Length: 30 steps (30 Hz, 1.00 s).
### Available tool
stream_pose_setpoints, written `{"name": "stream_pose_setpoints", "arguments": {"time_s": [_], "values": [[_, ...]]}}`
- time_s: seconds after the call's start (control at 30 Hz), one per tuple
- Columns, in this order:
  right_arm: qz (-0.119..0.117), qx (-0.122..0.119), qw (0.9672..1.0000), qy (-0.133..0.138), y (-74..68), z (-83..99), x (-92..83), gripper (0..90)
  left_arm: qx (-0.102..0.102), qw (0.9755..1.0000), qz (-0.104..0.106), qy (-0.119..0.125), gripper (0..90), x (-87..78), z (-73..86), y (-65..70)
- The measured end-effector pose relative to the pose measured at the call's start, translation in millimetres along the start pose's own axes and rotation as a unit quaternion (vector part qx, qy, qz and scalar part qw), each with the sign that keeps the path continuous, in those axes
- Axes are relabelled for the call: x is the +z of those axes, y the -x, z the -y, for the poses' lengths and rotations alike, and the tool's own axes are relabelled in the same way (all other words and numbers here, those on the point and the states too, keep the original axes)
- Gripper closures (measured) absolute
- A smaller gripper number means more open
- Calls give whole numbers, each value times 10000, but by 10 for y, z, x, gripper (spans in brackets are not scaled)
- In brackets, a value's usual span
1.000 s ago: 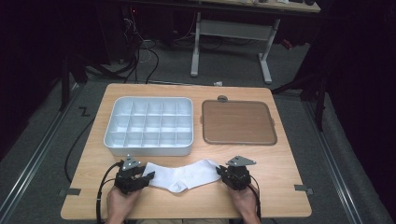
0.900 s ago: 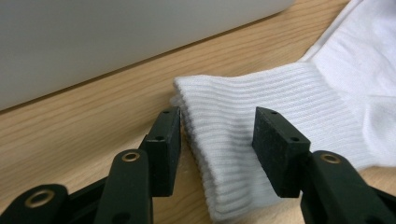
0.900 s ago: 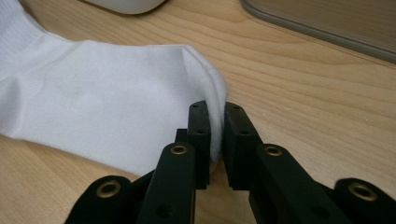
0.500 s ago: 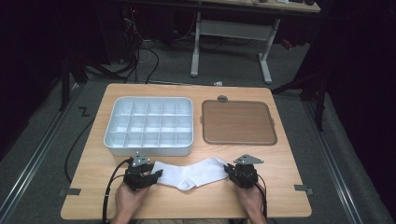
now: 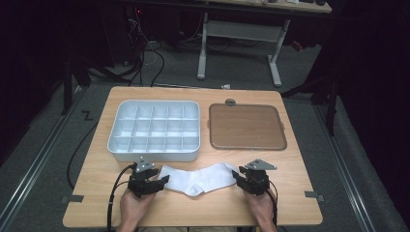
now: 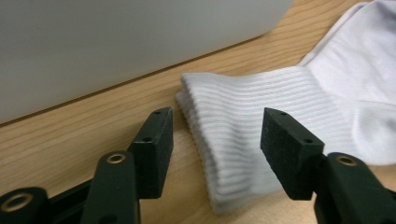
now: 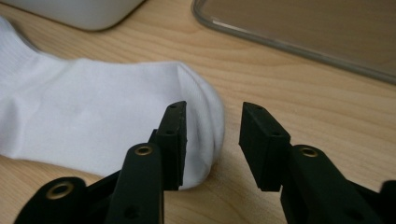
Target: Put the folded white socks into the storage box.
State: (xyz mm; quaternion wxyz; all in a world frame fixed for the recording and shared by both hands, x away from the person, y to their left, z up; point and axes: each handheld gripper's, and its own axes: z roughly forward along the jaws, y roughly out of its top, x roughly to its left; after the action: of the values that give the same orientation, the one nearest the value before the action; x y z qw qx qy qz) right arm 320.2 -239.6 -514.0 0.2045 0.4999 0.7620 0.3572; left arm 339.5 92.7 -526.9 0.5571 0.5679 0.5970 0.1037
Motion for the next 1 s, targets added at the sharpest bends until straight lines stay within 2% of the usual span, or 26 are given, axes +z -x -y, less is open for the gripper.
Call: {"name": "stream_pose_setpoints", "arguments": {"time_s": [0.07,0.23,0.3,0.33,0.37,0.4,0.43,0.47,0.57,0.7,0.83,0.93,1.0], "values": [[-3,26,9999,133,-20,-24,-53,603,-12,10000,-66,10,425,-29,-3,4],[-102,-184,9993,311,-147,-113,-131,624,-158,9996,-223,-46,421,-40,31,-29],[-298,-316,9985,320,-271,-157,-132,660,-230,9993,-279,-76,422,-37,50,-46],[-298,-316,9985,320,-271,-157,-132,660,-229,9993,-280,-55,422,-43,54,-49],[-511,-419,9973,314,-364,-181,-104,673,-232,9992,-310,-28,426,-47,57,-49],[-511,-419,9973,314,-364,-181,-104,673,-232,9992,-309,-27,426,-49,58,-49],[-677,-449,9963,269,-441,-196,-66,677,-201,9993,-312,-8,434,-51,65,-50],[-677,-449,9963,269,-441,-196,-66,677,-201,9993,-312,-8,438,-51,65,-50],[-888,-608,9940,180,-576,-217,33,683,-48,9994,-330,12,444,-46,86,-42],[-1124,-707,9911,-18,-759,-211,221,684,90,9993,-359,-27,444,-35,102,-19],[-1149,-727,9907,-73,-807,-202,285,684,157,9992,-374,-24,453,-31,114,-5],[-1116,-745,9909,-125,-820,-190,328,683,231,9991,-347,-87,502,-34,126,13],[-1102,-760,9908,-178,-825,-177,354,684,211,9992,-328,-110,533,-36,128,23]]}}
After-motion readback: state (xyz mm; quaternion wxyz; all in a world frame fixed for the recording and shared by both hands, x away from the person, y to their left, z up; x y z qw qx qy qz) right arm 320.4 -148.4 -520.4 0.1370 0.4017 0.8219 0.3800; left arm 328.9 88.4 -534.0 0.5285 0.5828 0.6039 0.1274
